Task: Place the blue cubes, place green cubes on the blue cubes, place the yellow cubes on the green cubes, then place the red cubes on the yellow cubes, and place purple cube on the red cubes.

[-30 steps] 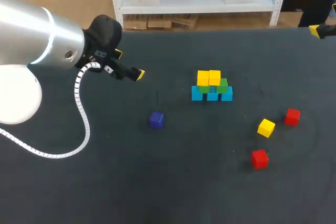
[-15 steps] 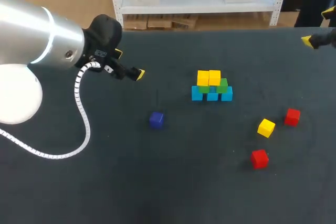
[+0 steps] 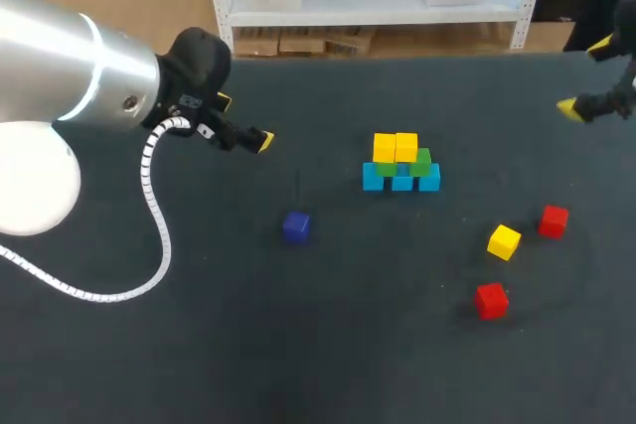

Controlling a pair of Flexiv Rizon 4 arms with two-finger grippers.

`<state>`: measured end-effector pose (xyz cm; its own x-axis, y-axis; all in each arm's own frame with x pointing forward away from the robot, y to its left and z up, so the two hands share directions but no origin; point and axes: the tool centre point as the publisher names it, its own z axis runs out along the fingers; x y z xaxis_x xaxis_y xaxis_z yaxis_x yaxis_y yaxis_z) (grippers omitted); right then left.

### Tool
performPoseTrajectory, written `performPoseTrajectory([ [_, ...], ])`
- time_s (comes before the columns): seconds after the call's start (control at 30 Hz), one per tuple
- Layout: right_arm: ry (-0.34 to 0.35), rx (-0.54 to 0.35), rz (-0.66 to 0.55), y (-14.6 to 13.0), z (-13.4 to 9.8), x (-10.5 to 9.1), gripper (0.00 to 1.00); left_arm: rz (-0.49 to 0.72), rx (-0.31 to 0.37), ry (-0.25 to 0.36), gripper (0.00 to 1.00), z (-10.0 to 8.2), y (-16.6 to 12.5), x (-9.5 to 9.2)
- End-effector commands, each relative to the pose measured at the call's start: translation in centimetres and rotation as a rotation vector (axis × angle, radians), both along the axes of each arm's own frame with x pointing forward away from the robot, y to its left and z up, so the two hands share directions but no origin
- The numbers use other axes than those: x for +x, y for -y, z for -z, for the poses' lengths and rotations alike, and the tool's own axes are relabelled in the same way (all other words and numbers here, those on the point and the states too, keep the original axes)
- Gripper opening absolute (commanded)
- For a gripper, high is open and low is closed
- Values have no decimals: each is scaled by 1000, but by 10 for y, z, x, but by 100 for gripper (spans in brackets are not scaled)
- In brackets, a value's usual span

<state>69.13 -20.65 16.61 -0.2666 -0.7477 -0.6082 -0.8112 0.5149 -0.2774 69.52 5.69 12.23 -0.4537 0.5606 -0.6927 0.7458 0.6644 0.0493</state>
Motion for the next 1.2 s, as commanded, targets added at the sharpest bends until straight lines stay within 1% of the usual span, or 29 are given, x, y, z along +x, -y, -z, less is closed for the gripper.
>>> performPoseTrajectory([
  [0.03, -33, -89, -87, -17, -2, -9, 100, 5, -6, 1, 100, 0, -2, 0],
  [0.1, -34, -154, -113, -25, -1, -15, 100, 5, -6, 1, 100, 0, -2, 0],
  [0.23, -39, -202, -149, -35, 5, -24, 100, 5, -6, 1, 100, 0, -2, 0],
  [0.3, -51, -225, -158, -41, 12, -29, 100, 5, -6, 1, 100, 0, -2, 0],
  [0.47, -85, -212, -183, -52, 24, -43, 100, 5, -6, 1, 100, 0, -2, 0],
  [0.57, -110, -217, -241, -57, 32, -54, 100, 5, -6, 1, 100, 0, -2, 0],
  [0.63, -118, -223, -271, -57, 34, -61, 100, 5, -6, 1, 100, 0, -2, 0],
  [0.8, -159, -235, -289, -54, 40, -74, 100, 5, -6, 1, 100, 0, -2, 0],
  [0.87, -184, -208, -292, -55, 40, -81, 100, 5, -6, 1, 100, 0, -2, 0],
  [0.93, -193, -202, -291, -57, 41, -88, 100, 5, -6, 1, 100, 0, -2, 0],
  [1.1, -242, -273, -299, -60, 51, -105, 100, 5, -6, 1, 100, 0, -2, 0],
  [1.2, -267, -312, -299, -62, 55, -111, 100, 5, -6, 1, 100, 0, -2, 0],
])
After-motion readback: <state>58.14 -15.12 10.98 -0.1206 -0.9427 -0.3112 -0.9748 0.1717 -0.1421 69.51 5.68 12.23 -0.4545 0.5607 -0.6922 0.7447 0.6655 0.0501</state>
